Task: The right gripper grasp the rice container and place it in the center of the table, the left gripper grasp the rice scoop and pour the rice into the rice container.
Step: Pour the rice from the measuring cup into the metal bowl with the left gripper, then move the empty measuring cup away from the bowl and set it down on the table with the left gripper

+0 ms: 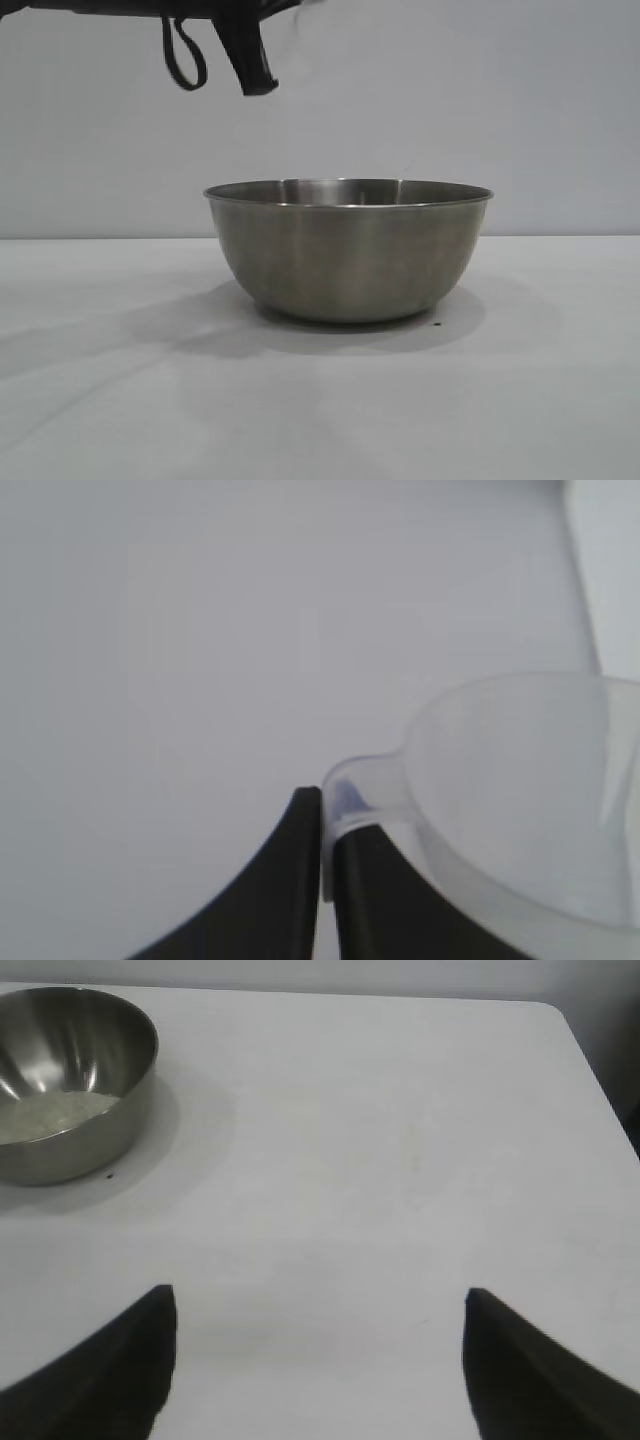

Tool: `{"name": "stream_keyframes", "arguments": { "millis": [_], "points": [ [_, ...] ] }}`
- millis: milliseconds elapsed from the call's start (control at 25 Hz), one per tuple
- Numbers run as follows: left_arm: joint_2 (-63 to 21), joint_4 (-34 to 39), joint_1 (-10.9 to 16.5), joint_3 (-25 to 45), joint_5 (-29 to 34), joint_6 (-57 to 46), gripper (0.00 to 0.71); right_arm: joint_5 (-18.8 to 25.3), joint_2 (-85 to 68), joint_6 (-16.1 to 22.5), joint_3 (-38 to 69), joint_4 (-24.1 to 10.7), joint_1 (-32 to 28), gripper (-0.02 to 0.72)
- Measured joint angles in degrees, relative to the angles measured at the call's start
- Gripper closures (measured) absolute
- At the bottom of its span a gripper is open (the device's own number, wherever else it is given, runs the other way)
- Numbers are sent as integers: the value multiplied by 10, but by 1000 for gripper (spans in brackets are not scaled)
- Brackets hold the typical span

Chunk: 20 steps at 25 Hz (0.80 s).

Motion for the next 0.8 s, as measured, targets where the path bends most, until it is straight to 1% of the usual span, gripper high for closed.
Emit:
{"name": "stream_keyframes", "arguments": {
  "millis": [160, 280, 360, 440, 640, 720, 800],
  "points": [
    [0, -120, 0, 30, 0, -34, 710, 0, 0, 0, 0, 0, 0, 199],
    [0, -187, 0, 63, 0, -51, 710, 0, 0, 0, 0, 0, 0, 199],
    [0, -215, 0, 86, 0, -72, 710, 0, 0, 0, 0, 0, 0, 199],
    [0, -235, 0, 111, 0, -97, 710, 0, 0, 0, 0, 0, 0, 199],
    [0, -258, 1, 158, 0, -168, 710, 0, 0, 0, 0, 0, 0, 199],
    [6, -260, 9, 165, 0, -195, 710, 0, 0, 0, 0, 0, 0, 199],
    [19, -259, 26, 169, 0, -231, 710, 0, 0, 0, 0, 0, 0, 199]
  ]
}}
